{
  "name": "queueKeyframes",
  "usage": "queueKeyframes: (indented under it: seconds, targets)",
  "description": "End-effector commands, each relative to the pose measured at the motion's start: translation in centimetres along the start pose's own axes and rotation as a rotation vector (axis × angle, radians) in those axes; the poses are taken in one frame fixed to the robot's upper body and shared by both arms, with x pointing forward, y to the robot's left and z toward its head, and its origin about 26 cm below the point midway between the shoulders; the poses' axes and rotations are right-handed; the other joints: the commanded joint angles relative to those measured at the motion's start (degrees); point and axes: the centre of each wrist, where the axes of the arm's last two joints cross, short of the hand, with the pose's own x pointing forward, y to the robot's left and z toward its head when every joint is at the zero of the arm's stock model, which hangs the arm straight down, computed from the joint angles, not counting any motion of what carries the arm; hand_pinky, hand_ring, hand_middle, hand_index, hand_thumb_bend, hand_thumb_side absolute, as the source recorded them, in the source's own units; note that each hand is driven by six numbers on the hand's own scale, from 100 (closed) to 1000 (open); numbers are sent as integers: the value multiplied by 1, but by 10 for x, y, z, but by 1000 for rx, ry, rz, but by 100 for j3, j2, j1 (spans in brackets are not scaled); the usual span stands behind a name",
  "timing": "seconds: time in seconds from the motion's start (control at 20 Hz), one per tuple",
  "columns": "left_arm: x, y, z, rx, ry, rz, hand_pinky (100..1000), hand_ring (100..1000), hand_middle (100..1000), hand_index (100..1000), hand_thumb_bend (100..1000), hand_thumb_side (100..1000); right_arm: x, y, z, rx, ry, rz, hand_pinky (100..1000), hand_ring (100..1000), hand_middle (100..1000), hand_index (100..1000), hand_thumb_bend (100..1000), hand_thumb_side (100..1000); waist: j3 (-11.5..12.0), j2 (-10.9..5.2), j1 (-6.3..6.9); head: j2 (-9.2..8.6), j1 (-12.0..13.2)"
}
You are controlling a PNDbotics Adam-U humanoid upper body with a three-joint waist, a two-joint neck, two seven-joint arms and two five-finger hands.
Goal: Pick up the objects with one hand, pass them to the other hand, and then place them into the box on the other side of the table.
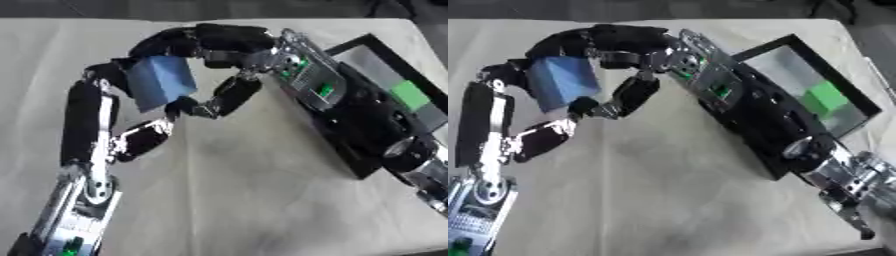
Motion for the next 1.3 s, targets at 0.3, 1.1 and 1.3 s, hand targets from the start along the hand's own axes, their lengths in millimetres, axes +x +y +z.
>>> queueKeyframes:
  seconds: [0.3, 1.1, 1.3]
  targets:
    - [23, 11, -5, 49, -94, 80, 743, 512, 352, 461, 100, 195, 0, -4, 2, -42, 6, -42, 1000, 751, 843, 961, 100, 199, 8, 17, -56, -69, -38]
    - [25, 11, -5, 78, -99, 167, 746, 517, 384, 499, 100, 158, 1, -2, -2, -143, -76, -178, 950, 575, 667, 775, 100, 206, 5, 16, -75, -103, -53]
    - [25, 10, -5, 83, -99, 186, 751, 526, 411, 529, 100, 162, 1, -1, -2, -151, -89, -206, 951, 564, 653, 758, 100, 212, 0, 14, -77, -120, -66]
